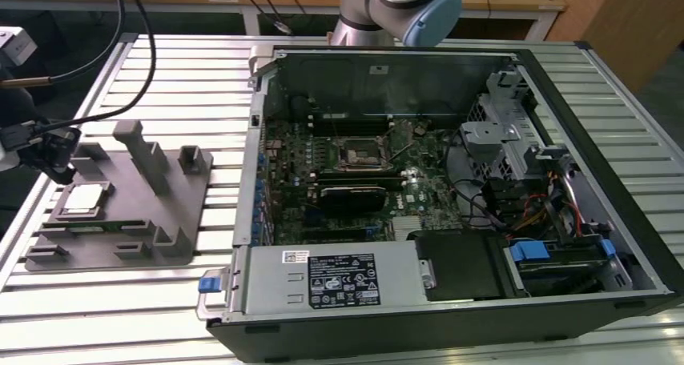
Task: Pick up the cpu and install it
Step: 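Pick up the cpu and move it towards the insertion slot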
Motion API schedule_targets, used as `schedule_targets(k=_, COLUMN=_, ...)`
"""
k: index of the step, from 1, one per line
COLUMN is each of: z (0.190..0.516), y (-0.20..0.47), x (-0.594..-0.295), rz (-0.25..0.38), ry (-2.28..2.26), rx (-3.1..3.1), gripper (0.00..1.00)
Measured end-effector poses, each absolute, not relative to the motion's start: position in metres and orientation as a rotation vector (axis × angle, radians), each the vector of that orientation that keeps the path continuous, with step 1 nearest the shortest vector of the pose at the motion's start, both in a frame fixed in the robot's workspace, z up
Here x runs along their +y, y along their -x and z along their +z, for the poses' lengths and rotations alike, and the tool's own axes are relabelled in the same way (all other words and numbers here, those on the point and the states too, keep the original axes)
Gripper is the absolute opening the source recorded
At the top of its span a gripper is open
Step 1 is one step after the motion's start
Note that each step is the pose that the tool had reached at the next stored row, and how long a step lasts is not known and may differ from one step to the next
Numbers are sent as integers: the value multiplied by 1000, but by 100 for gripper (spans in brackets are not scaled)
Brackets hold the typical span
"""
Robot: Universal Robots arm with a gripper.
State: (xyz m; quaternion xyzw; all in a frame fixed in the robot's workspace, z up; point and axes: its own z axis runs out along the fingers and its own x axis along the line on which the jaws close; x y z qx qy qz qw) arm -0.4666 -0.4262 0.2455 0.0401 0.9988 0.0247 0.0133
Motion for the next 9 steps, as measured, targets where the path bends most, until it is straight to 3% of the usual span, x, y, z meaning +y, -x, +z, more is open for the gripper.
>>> schedule_targets(k=9, z=230, y=469, x=-426, rz=77, ry=-125, rx=3112, gripper=11)
